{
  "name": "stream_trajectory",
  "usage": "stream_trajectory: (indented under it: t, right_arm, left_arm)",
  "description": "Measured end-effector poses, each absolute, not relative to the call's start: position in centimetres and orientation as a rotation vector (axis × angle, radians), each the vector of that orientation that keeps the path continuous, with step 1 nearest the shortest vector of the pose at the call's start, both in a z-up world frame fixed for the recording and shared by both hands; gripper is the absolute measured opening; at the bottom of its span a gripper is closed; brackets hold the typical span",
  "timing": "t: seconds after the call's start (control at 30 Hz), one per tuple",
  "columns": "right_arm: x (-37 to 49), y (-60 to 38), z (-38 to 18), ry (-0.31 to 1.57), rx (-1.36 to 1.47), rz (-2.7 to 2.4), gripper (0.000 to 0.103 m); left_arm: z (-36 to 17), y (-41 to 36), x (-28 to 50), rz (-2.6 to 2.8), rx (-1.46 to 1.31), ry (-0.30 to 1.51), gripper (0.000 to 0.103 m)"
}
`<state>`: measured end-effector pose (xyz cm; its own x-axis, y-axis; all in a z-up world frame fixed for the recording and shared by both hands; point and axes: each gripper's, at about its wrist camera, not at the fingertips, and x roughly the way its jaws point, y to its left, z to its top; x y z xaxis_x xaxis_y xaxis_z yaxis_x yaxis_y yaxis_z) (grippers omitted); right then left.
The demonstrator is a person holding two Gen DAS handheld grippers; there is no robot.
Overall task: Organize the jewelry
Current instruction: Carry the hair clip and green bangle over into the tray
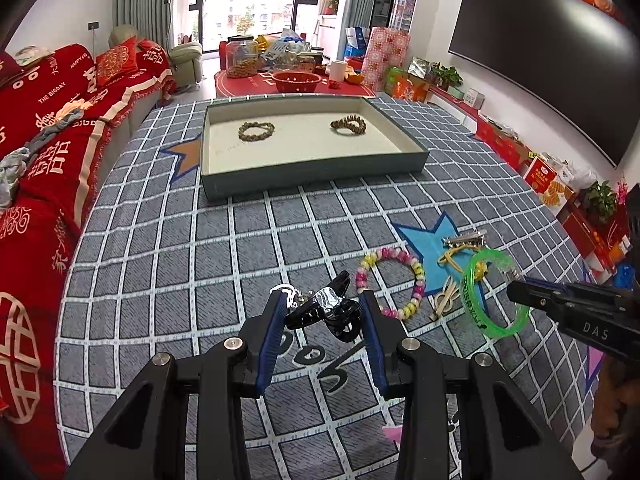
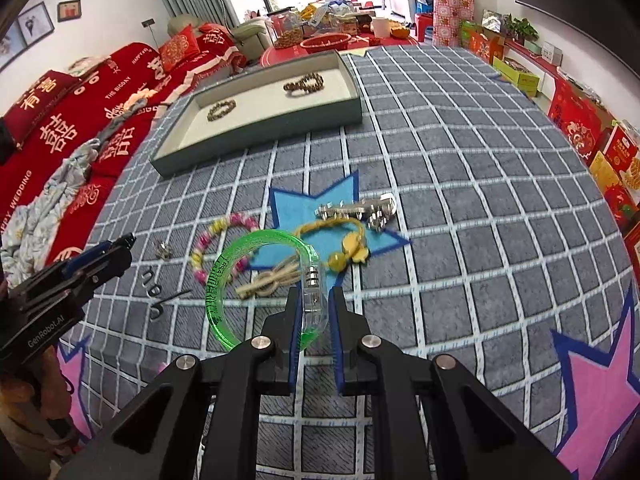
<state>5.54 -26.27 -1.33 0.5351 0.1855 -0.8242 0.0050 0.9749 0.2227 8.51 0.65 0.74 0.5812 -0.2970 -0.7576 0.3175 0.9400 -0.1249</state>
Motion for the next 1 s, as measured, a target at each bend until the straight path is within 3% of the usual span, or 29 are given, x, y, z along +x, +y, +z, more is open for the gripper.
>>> stream_trajectory:
  t: [0.63, 1.0]
  right_arm:
    - [18.5, -26.1, 6.1, 0.930, 0.166, 0.177, 0.014]
    - [27.8, -25.3, 4.0, 1.024, 0.169, 0.165, 0.014]
  left_arm:
    - [6.4, 1.4, 17.8, -0.327, 0.005, 0.816, 0.051]
    - [5.7, 1.0, 27.7, -0.290, -0.019, 0.878, 0.051]
